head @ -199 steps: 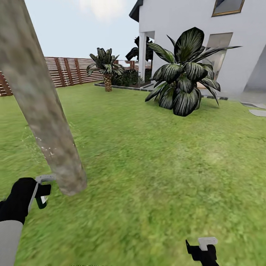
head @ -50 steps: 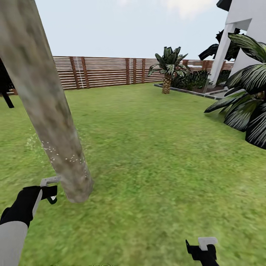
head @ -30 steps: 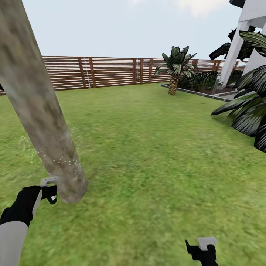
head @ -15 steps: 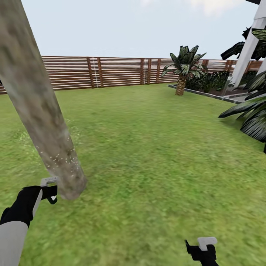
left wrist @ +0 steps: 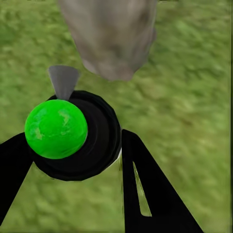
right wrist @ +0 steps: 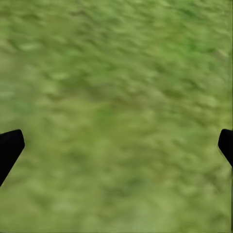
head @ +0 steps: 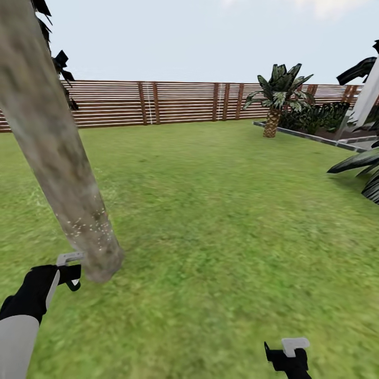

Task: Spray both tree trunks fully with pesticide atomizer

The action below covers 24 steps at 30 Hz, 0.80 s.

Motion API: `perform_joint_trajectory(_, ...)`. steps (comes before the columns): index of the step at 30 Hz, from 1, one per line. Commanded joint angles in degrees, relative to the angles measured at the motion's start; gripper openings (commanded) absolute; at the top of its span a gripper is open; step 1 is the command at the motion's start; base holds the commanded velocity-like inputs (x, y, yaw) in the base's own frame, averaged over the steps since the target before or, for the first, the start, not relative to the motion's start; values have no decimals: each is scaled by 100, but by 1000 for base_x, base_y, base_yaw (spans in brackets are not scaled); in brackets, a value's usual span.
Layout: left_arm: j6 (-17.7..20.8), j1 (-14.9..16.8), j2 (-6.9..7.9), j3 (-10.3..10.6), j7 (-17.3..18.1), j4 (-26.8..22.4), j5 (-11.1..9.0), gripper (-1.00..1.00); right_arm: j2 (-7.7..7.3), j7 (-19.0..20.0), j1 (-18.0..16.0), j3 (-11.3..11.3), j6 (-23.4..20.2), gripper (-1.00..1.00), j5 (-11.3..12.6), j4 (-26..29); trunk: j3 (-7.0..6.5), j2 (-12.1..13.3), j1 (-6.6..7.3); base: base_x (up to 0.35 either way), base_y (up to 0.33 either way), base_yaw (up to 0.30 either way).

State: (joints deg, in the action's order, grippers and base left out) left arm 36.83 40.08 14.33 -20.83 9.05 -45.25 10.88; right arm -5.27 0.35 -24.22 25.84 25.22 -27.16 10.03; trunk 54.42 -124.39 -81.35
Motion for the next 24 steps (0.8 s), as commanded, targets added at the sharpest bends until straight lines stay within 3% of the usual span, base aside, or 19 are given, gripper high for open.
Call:
perform_joint_trajectory(1, 0, 0, 0, 0, 0, -1, 1, -100, 0, 0, 1, 0, 0, 100, 0, 0, 0, 0, 0, 234, -192, 19)
perform_joint_trajectory(11, -5, 0, -8, 1, 0, 8, -6, -100, 0, 0, 2, 0, 0, 100, 0, -1, 0, 0, 0, 238, -189, 11)
perform_joint_trajectory(19, -9, -1, -3, -2, -9, 11, -6, -100, 7, 0, 3, -6, 0, 100, -7, -1, 0, 0, 0, 161, -144, 211)
perform_joint_trajectory(24, -23, -244, -12, -185, -1, 86, -11, -100, 6, 0, 2, -1, 0, 100, -1, 1, 0, 0, 0, 6, -5, 19)
